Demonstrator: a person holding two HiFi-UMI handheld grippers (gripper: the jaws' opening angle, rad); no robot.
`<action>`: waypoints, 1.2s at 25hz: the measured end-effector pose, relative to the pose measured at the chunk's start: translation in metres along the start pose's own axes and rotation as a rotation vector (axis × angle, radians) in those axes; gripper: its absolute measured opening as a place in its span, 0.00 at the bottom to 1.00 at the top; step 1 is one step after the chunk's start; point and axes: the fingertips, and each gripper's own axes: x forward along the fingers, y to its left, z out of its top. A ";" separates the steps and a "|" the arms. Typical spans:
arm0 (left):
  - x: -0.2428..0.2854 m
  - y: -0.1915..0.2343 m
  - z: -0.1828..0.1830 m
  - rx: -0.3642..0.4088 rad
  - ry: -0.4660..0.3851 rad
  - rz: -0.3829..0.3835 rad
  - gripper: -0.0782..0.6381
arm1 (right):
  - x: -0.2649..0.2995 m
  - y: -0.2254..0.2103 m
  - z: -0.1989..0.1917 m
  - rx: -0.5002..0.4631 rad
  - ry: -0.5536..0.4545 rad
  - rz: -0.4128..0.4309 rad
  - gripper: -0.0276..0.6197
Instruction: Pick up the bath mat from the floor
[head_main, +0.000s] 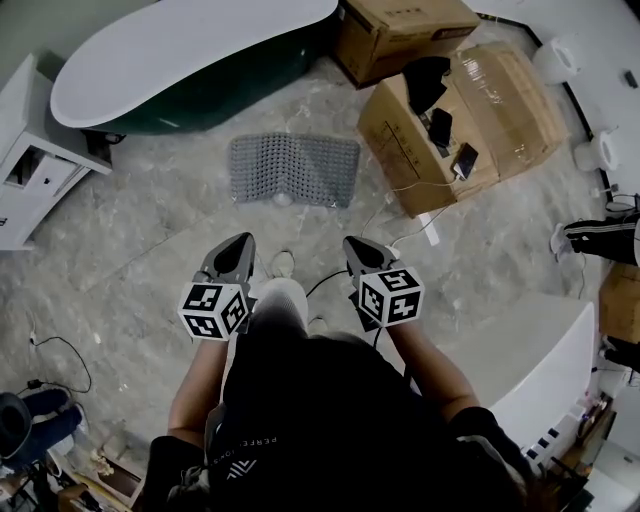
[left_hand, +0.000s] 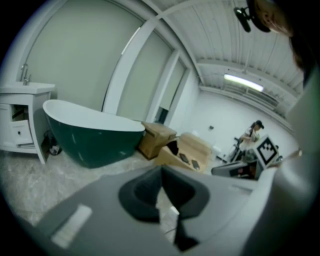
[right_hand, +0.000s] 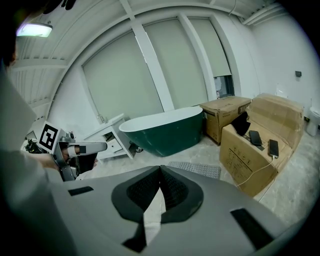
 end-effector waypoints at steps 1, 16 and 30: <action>0.006 0.006 0.004 0.001 0.006 -0.005 0.12 | 0.007 -0.001 0.004 0.001 0.004 -0.004 0.04; 0.067 0.087 0.025 -0.009 0.089 -0.060 0.12 | 0.100 -0.007 0.040 0.029 0.074 -0.050 0.04; 0.107 0.095 0.002 -0.012 0.130 -0.079 0.12 | 0.141 -0.033 0.026 0.024 0.145 -0.055 0.04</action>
